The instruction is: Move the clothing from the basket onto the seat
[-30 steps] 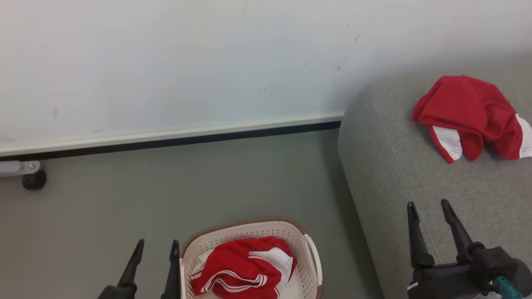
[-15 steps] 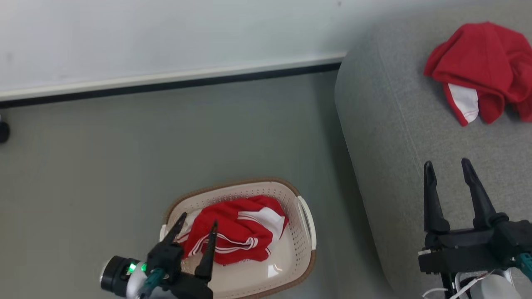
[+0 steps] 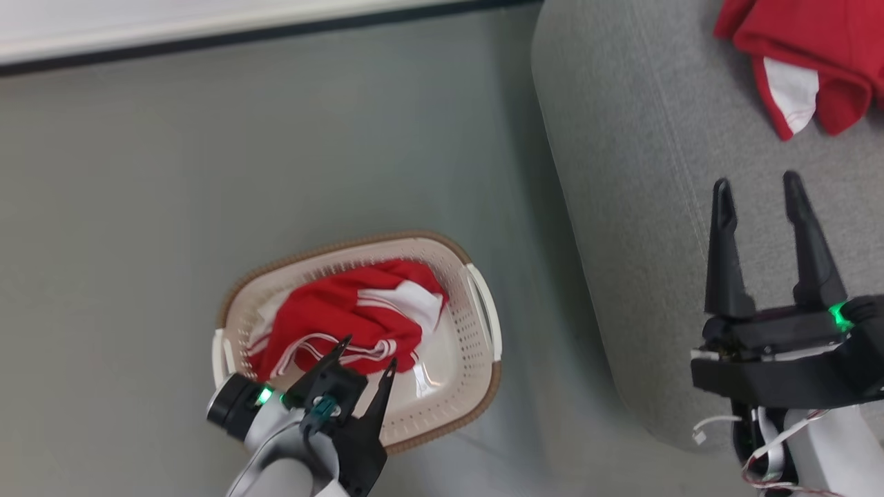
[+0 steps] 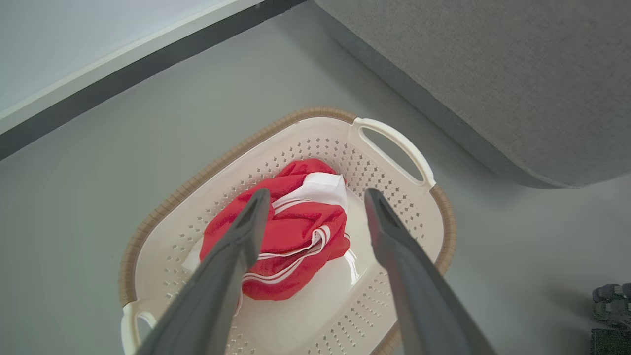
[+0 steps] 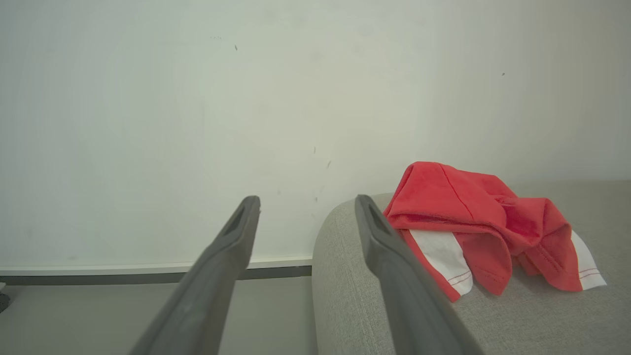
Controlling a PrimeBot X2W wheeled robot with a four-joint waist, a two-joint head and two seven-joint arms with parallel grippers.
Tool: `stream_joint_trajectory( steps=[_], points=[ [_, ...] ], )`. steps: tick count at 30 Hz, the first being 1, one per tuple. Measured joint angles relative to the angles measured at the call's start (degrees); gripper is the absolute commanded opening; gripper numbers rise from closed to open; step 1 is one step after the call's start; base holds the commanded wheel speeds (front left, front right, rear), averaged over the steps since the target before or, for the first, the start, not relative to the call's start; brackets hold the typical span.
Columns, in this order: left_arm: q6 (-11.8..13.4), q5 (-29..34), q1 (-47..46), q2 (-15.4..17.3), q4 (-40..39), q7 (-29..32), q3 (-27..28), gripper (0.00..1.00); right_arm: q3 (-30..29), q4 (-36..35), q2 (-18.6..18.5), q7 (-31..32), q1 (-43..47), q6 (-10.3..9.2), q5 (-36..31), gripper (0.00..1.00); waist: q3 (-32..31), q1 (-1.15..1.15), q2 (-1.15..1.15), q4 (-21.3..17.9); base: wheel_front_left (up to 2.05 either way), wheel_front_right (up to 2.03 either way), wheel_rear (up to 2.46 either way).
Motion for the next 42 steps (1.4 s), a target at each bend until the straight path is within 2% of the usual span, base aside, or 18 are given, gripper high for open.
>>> stream_joint_trajectory(
  steps=[16,32,42],
  points=[
    [-0.9,3.8,-12.3,-2.1,8.9,1.2,-3.1,1.00,-2.5,-4.9,-0.6,0.0,-7.6,0.77,-0.2,1.00,13.0,-0.01,0.00,-2.5,0.00,0.00,0.00],
    [-0.9,7.5,-23.3,-1.6,14.2,0.5,-4.2,1.00,-3.4,-8.3,-0.6,0.0,-14.6,1.09,-1.4,1.00,25.2,-0.01,0.00,-2.7,0.00,0.00,0.00],
    [0.5,10.1,-27.0,-0.5,19.9,1.0,-5.0,1.00,-3.7,-7.7,0.0,0.0,-17.0,1.51,-2.0,1.00,31.5,-0.01,0.00,-3.6,0.00,0.00,0.00]
  ],
)
